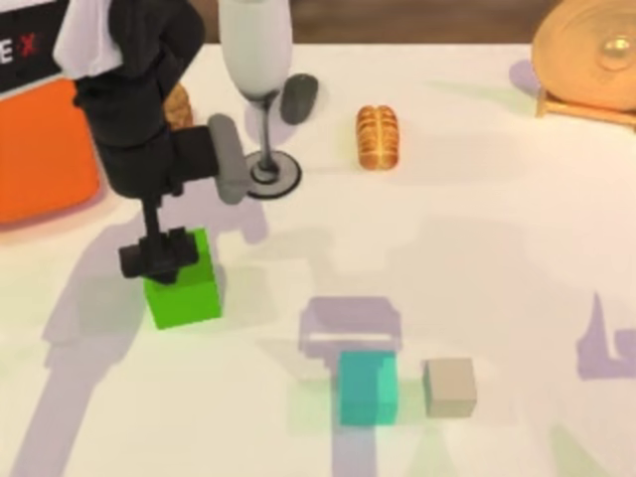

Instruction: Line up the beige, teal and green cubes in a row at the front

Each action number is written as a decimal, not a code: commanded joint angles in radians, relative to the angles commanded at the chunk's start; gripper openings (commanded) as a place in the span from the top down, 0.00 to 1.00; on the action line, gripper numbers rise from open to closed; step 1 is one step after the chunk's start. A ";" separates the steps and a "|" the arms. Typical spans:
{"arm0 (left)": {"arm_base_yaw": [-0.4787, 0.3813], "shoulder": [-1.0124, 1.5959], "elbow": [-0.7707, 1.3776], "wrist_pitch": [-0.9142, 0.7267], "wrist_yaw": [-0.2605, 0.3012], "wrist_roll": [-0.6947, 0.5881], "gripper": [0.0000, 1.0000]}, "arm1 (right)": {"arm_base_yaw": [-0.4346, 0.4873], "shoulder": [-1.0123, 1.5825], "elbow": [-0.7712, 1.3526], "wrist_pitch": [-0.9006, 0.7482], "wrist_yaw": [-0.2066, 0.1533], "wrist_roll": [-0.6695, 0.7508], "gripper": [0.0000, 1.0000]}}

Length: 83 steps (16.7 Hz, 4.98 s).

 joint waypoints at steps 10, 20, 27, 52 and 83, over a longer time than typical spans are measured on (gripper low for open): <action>-0.002 0.113 -0.184 0.302 0.001 0.002 0.00 | 0.000 0.000 0.000 0.000 0.000 0.000 0.00; -0.002 0.121 -0.194 0.317 0.001 0.002 0.38 | 0.000 0.000 0.000 0.000 0.000 0.000 0.00; -0.002 0.121 -0.194 0.317 0.001 0.002 0.90 | 0.000 0.000 0.000 0.000 0.000 0.000 0.00; -0.006 -0.003 -0.071 0.069 0.003 -0.005 1.00 | 0.000 0.000 0.000 0.000 0.000 0.000 0.00; -0.319 -0.135 -0.475 0.338 0.005 -0.073 0.70 | 0.000 0.000 0.000 0.000 0.000 0.000 0.00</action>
